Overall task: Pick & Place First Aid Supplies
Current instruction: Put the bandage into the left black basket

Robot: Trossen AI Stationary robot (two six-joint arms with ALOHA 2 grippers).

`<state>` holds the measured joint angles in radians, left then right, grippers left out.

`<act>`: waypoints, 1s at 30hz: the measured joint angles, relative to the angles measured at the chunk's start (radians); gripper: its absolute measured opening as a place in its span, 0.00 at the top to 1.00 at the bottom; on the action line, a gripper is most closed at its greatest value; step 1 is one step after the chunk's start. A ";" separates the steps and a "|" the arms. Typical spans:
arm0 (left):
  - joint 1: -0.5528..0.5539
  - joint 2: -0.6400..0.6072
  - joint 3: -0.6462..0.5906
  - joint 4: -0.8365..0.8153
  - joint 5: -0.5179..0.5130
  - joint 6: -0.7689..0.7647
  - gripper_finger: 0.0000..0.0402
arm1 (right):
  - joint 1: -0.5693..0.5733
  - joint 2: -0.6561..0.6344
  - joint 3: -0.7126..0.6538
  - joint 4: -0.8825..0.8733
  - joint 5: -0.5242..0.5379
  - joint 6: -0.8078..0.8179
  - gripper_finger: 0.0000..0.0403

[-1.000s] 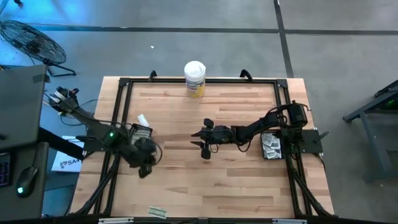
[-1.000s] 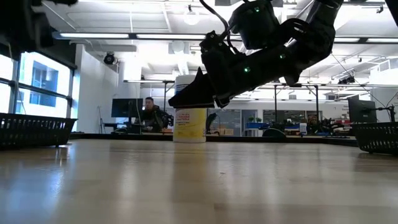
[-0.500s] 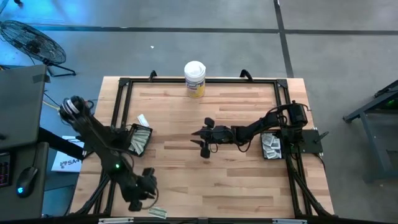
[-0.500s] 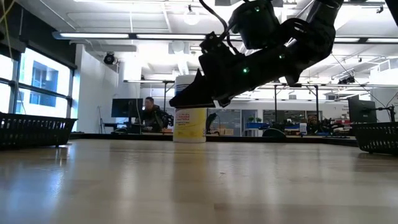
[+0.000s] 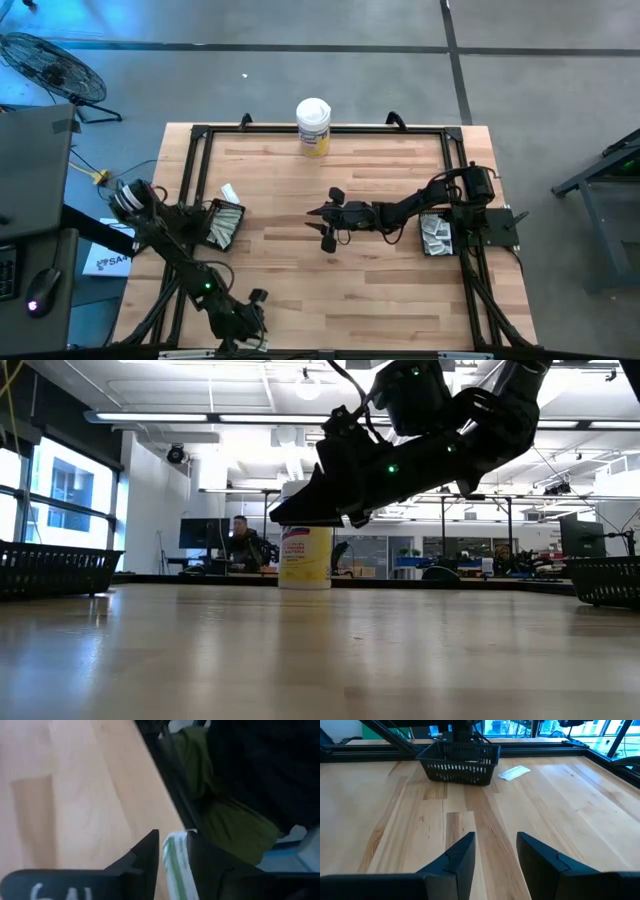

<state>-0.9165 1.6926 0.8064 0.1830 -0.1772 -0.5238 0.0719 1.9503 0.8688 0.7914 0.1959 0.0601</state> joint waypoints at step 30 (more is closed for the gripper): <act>0.001 0.183 -0.021 0.218 -0.021 0.181 0.98 | -0.006 0.000 0.000 0.000 0.006 0.037 0.66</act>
<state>-0.9154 1.8755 0.7849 0.4007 -0.1982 -0.3430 0.0654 1.9503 0.8688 0.7911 0.2024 0.0971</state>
